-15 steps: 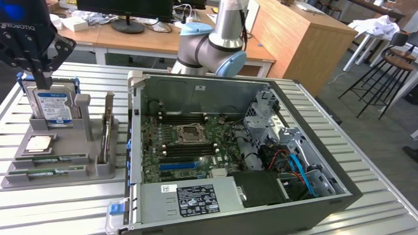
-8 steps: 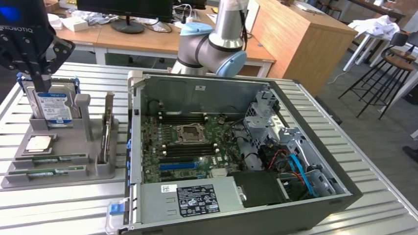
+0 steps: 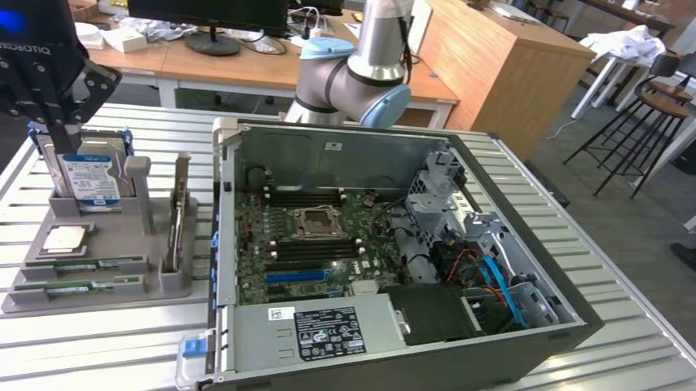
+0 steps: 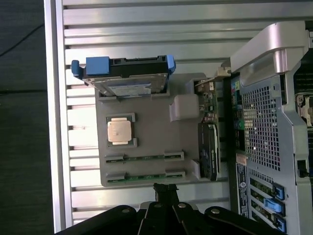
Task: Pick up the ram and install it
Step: 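Reach for the ram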
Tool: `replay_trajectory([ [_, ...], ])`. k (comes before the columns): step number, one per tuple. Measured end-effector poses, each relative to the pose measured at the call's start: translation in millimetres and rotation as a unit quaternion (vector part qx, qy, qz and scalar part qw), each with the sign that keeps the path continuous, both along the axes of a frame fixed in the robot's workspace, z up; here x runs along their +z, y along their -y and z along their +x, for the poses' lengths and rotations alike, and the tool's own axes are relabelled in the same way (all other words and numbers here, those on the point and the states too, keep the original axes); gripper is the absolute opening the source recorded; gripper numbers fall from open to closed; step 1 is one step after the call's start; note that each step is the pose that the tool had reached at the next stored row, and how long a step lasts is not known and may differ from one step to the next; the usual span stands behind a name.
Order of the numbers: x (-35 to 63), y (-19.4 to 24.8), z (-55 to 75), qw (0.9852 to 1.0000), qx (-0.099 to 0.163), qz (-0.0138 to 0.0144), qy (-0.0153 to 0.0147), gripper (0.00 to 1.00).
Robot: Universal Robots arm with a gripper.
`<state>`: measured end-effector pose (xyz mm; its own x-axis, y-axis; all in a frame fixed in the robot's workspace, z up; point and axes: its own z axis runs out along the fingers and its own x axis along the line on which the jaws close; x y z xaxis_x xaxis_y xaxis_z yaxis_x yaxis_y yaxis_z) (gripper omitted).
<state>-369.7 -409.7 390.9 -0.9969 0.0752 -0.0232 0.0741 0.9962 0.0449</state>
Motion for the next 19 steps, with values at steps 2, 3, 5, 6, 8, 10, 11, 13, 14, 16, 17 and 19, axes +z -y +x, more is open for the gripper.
replay_trajectory([
  [2, -0.2, -0.1, -3.6, 1.0000, 0.000, 0.0001, 0.0001, 0.10],
  [3, -0.2, -0.1, -5.6, 1.0000, 0.000, 0.0001, 0.0001, 0.10],
  [5, -0.3, -0.1, -9.2, 1.0000, 0.000, 0.0000, 0.0001, 0.10],
  [6, -0.3, -0.1, -10.1, 1.0000, 0.000, 0.0000, 0.0001, 0.10],
  [8, -0.3, 0.0, -10.0, 1.0000, 0.000, 0.0001, 0.0001, 0.10],
  [10, -0.3, -0.1, -10.1, 1.0000, 0.000, 0.0001, 0.0001, 0.10],
  [11, -0.3, -0.1, -10.1, 1.0000, 0.000, 0.0000, 0.0000, 0.10],
  [13, -0.3, 0.3, -10.2, 1.0000, 0.000, 0.0000, 0.0000, 0.10],
  [14, -0.3, 0.8, -10.2, 1.0000, 0.000, 0.0001, 0.0000, 0.10],
  [16, -0.3, 2.0, -10.1, 1.0000, 0.000, 0.0001, 0.0001, 0.10],
  [17, -0.3, 2.6, -10.1, 1.0000, 0.000, 0.0001, 0.0001, 0.10],
  [19, -0.3, 3.8, -10.1, 1.0000, 0.000, 0.0001, 0.0001, 0.10],
])
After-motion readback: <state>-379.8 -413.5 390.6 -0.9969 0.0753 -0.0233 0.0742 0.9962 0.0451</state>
